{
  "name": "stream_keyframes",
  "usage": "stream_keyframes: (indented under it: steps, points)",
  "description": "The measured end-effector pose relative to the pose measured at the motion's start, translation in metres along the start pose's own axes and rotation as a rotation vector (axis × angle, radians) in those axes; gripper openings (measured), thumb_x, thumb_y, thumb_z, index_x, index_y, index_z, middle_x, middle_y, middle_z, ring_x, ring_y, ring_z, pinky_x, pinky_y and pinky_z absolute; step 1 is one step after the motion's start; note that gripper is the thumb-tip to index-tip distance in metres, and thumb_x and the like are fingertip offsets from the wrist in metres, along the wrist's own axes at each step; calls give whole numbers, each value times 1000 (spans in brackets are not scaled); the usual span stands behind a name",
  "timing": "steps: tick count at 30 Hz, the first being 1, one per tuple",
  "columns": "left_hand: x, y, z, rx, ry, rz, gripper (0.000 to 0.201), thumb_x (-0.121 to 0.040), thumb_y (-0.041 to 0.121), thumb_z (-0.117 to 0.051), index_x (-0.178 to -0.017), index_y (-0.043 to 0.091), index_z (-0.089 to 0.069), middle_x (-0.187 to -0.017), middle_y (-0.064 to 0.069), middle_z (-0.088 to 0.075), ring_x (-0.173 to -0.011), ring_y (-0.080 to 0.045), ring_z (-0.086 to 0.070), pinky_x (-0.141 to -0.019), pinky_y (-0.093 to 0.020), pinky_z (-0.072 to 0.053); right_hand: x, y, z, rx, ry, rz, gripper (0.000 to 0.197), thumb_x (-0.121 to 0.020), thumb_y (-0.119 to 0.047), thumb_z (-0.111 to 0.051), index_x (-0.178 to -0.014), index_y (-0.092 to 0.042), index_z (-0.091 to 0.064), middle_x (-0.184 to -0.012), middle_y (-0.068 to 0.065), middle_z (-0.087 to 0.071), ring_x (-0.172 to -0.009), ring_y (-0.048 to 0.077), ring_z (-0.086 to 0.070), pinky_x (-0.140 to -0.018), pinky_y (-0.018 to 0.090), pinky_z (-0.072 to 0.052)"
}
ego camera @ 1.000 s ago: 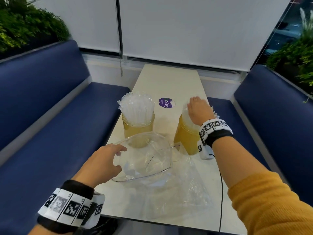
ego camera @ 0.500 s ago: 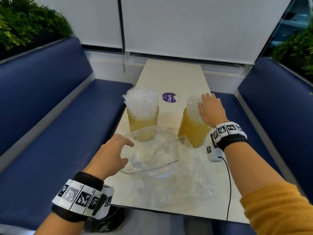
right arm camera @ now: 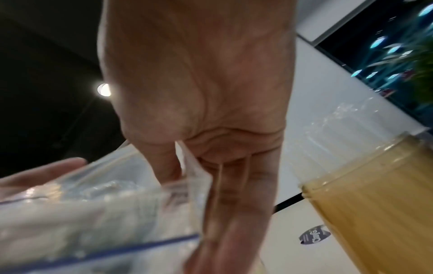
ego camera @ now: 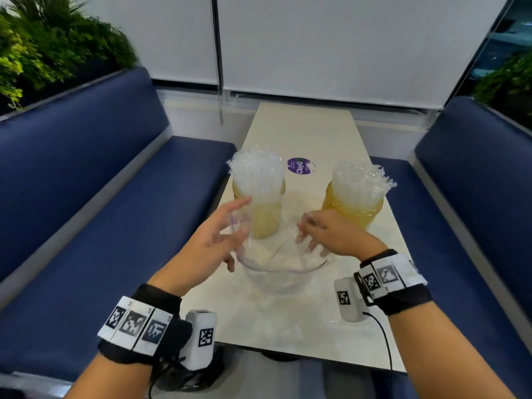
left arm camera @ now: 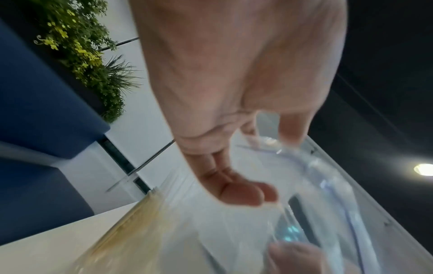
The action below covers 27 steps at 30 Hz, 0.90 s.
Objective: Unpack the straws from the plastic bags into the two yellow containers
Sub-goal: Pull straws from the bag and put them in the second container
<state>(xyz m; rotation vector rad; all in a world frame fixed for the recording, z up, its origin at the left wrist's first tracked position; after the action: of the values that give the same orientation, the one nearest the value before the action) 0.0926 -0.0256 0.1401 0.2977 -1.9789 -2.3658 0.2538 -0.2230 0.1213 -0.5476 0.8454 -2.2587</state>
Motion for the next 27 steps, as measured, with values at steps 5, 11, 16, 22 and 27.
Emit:
stream_keyframes:
  steps: [5,11,16,22,27]
  points:
    - [6,9,28,61,325,-225,45,-103,29,-40,-136,60,-45,-146,-1,-54,-102,-14,-58,-90,-27,-47,10,-14,32,-337,188,102,34,-108,-27,-39,-83,-13,-56,-77,-1,-70,-68,8,-63,-67,27,-49]
    - [-6,-35,27,92,339,276,67,-100,59,-47,-157,35,-22,-157,6,-40,-140,-15,-43,-119,-41,-28,19,-19,8,-822,170,-12,29,-108,-27,-38,-87,-11,-49,-61,-5,-58,-53,19,-70,-57,35,-60]
    - [-15,-32,14,271,331,330,35,-106,25,-51,-140,16,-48,-118,-7,-63,-105,-26,-66,-97,-49,-56,22,-6,-20,-1012,180,-76,29,-108,-24,-38,-84,-14,-49,-56,-6,-57,-49,12,-66,-49,26,-57]
    - [-10,-28,23,-10,339,170,37,-93,-10,-54,-106,19,-73,-85,-6,-58,-70,-19,-67,-72,-32,-60,31,35,-5,-958,311,-275,25,-105,-28,-49,-108,-6,-60,-86,14,-52,-54,16,-67,-40,20,-48]
    - [0,-38,35,-92,490,195,27,-97,-6,-51,-101,13,-71,-77,-15,-67,-54,-13,-65,-55,-25,-57,47,58,28,-634,380,-345,41,-84,-27,-76,-118,-7,-66,-103,9,-65,-73,13,-61,-54,21,-51]
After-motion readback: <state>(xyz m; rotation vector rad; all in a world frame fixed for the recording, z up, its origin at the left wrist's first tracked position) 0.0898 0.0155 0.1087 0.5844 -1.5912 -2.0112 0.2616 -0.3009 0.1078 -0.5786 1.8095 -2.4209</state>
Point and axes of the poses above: each hand's wrist, its own x-axis away from the middle knuckle, its own z-axis out of the back of the hand, y = z × x, the point moved 4 cm from there along -x, towards the middle knuckle
